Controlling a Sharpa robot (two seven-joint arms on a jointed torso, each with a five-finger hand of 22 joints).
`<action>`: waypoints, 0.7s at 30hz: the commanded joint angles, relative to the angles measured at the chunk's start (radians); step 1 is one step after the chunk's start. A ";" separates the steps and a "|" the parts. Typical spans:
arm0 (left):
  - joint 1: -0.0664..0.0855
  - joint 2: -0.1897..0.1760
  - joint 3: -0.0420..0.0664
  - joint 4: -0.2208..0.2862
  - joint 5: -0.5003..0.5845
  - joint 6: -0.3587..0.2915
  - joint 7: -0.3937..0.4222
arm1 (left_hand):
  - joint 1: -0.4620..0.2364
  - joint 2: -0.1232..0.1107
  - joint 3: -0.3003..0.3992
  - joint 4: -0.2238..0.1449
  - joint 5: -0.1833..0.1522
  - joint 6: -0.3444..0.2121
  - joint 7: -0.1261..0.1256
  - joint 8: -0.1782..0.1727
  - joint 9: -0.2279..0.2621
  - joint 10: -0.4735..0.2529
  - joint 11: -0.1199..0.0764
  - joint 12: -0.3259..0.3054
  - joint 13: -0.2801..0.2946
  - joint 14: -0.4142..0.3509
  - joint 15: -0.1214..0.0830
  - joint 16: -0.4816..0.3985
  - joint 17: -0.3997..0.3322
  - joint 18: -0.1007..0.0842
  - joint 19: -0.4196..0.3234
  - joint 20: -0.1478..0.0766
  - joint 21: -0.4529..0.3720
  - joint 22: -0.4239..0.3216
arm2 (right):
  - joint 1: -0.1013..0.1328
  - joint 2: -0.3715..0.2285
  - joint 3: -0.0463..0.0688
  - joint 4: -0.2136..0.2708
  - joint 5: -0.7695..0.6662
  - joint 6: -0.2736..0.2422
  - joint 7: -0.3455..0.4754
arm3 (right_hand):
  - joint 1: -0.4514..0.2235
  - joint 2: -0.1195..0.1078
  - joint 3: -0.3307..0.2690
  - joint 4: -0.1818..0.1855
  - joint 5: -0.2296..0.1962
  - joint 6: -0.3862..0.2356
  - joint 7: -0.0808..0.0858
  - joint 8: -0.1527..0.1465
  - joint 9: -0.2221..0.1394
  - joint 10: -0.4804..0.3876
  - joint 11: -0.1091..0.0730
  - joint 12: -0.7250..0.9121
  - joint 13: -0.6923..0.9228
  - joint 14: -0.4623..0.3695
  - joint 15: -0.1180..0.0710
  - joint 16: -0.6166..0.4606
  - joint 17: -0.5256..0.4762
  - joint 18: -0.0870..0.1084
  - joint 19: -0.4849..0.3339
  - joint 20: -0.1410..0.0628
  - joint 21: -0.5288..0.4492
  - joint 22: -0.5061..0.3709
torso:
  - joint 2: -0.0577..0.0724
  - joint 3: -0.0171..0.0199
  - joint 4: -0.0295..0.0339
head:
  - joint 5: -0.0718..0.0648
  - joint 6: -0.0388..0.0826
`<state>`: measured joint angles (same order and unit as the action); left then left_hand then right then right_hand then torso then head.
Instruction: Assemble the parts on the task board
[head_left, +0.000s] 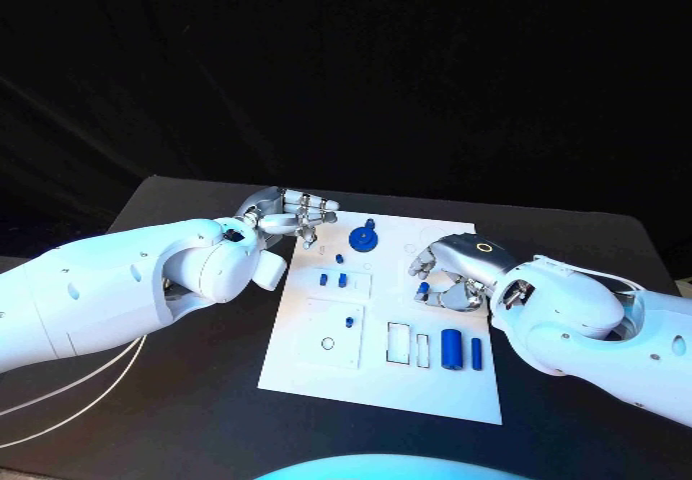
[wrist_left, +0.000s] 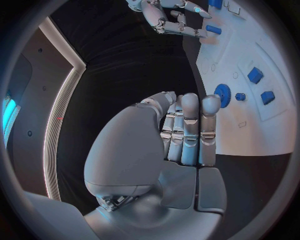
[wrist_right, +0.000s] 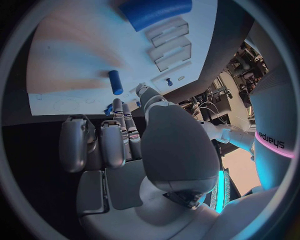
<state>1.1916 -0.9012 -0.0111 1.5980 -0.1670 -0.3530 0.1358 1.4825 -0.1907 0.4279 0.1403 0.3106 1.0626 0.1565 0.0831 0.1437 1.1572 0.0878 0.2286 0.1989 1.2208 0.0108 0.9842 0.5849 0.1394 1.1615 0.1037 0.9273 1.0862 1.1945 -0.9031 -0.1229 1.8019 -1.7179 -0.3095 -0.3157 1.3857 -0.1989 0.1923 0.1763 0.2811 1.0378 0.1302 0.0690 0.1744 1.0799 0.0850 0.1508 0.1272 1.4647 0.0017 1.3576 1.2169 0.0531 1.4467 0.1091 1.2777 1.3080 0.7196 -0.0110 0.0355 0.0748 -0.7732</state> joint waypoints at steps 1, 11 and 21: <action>0.001 0.000 0.000 0.002 0.002 0.024 0.005 | 0.001 0.008 -0.003 -0.004 -0.002 -0.002 0.006 -0.003 -0.001 -0.010 0.001 0.004 0.001 -0.006 0.001 -0.005 0.001 0.012 -0.005 -0.001 -0.005 -0.001 | 0.003 -0.001 0.000 -0.015 0.001 0.065 0.022 | 0.009 0.005 -0.009 0.002 0.006 0.004 -0.006 0.002 0.000 -0.010 0.000 0.008 0.001 0.037 0.002 -0.001 0.001 0.008 -0.007 -0.001 -0.003 0.164 | 0.000 0.0009 0.0003 | -0.008 0.007; 0.001 -0.004 0.000 0.004 0.000 0.020 0.000 | -0.002 0.009 -0.004 -0.003 -0.002 -0.001 0.006 -0.003 -0.001 -0.010 0.001 0.005 0.001 -0.006 0.001 -0.005 0.000 0.012 -0.005 -0.001 -0.007 -0.002 | 0.003 0.004 -0.001 -0.039 -0.017 0.110 0.024 | 0.029 0.020 -0.023 0.005 0.009 0.019 -0.010 0.006 0.001 -0.012 -0.002 0.025 0.004 0.039 0.001 0.005 0.007 0.006 0.000 -0.001 0.008 0.169 | 0.001 -0.0010 0.0009 | -0.010 0.002; 0.001 -0.006 0.000 0.005 0.000 0.018 -0.001 | -0.002 0.010 -0.003 -0.003 -0.002 -0.001 0.005 -0.003 -0.001 -0.011 0.000 0.006 0.001 -0.006 0.001 -0.004 0.001 0.012 -0.005 0.000 -0.007 -0.002 | 0.001 0.017 -0.002 -0.057 -0.019 0.116 0.023 | 0.056 0.053 -0.010 0.012 -0.001 0.051 -0.003 0.015 0.005 0.012 -0.009 0.051 0.007 0.039 -0.005 0.007 0.009 0.001 0.012 -0.006 0.030 0.178 | 0.001 0.0001 0.0003 | -0.009 0.001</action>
<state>1.1916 -0.9078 -0.0114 1.5997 -0.1669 -0.3484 0.1330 1.4825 -0.1907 0.4279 0.1403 0.3106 1.0625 0.1565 0.0831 0.1438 1.1536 0.0914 0.2286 0.1987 1.2208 0.0108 0.9842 0.5850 0.1394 1.1615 0.1037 0.9274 1.0854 1.1964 -0.8878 -0.1243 1.7460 -1.7203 -0.2203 -0.3002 1.4375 -0.1472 0.1785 0.1857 0.2848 1.0828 0.1259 0.0809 0.1782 1.0845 0.0746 0.1972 0.1330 1.4647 0.0017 1.3577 1.2249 0.0531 1.4524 0.1035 1.3039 1.3077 0.7201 -0.0115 0.0363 0.0644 -0.7711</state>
